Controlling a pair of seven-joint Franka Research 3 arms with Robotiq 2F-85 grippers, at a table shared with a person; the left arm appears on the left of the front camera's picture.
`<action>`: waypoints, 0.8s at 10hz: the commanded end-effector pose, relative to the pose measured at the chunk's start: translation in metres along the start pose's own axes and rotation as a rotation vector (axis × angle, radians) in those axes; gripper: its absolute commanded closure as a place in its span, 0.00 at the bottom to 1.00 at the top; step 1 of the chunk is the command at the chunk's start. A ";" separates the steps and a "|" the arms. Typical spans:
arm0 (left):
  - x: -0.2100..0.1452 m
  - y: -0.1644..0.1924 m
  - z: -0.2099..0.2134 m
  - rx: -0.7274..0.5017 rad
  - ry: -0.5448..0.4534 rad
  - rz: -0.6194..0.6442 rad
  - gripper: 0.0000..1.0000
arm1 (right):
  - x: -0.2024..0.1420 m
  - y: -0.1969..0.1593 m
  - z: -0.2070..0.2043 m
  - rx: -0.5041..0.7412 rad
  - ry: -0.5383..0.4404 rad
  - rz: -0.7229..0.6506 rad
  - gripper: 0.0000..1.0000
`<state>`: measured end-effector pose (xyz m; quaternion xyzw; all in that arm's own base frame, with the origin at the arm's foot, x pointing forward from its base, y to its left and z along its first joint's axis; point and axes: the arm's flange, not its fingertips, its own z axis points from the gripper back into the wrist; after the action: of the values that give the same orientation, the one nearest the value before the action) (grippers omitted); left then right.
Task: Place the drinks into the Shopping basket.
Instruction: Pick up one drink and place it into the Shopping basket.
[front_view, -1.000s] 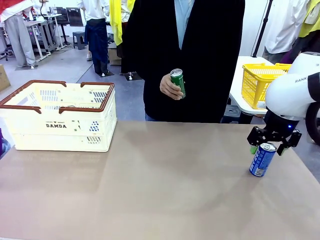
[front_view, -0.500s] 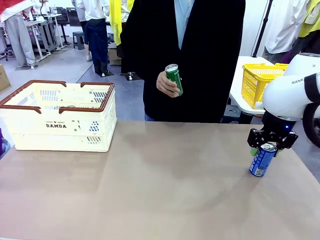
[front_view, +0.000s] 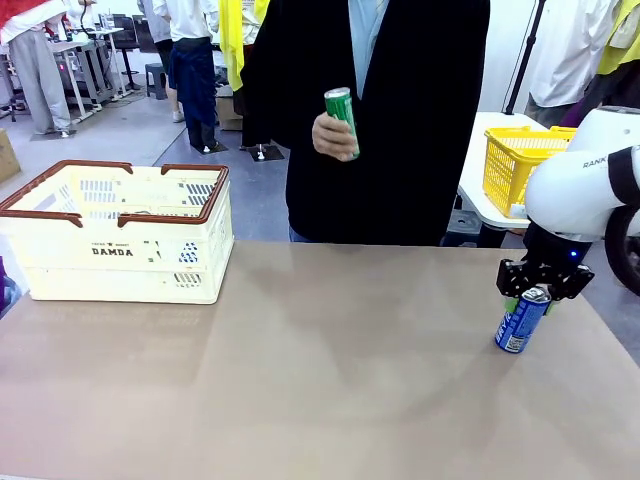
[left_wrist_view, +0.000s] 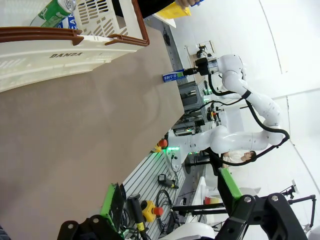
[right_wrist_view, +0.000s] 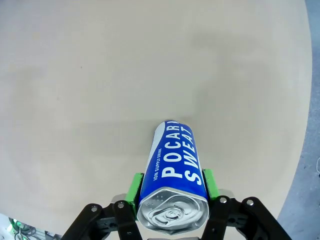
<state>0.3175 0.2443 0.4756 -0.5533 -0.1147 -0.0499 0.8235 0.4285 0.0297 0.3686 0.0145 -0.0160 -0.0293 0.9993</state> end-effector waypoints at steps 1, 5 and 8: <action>0.000 -0.002 -0.001 -0.008 -0.010 0.009 0.00 | 0.003 0.002 0.011 -0.008 0.006 -0.013 1.00; 0.000 -0.002 -0.001 -0.008 -0.010 0.009 0.00 | -0.025 0.019 0.109 0.122 -0.049 0.143 1.00; 0.000 -0.002 -0.001 -0.008 -0.010 0.009 0.00 | -0.056 0.133 0.146 0.159 -0.142 0.543 1.00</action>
<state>0.3176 0.2442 0.4754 -0.5533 -0.1145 -0.0499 0.8235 0.3696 0.1331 0.5225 0.0672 -0.0857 0.1737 0.9788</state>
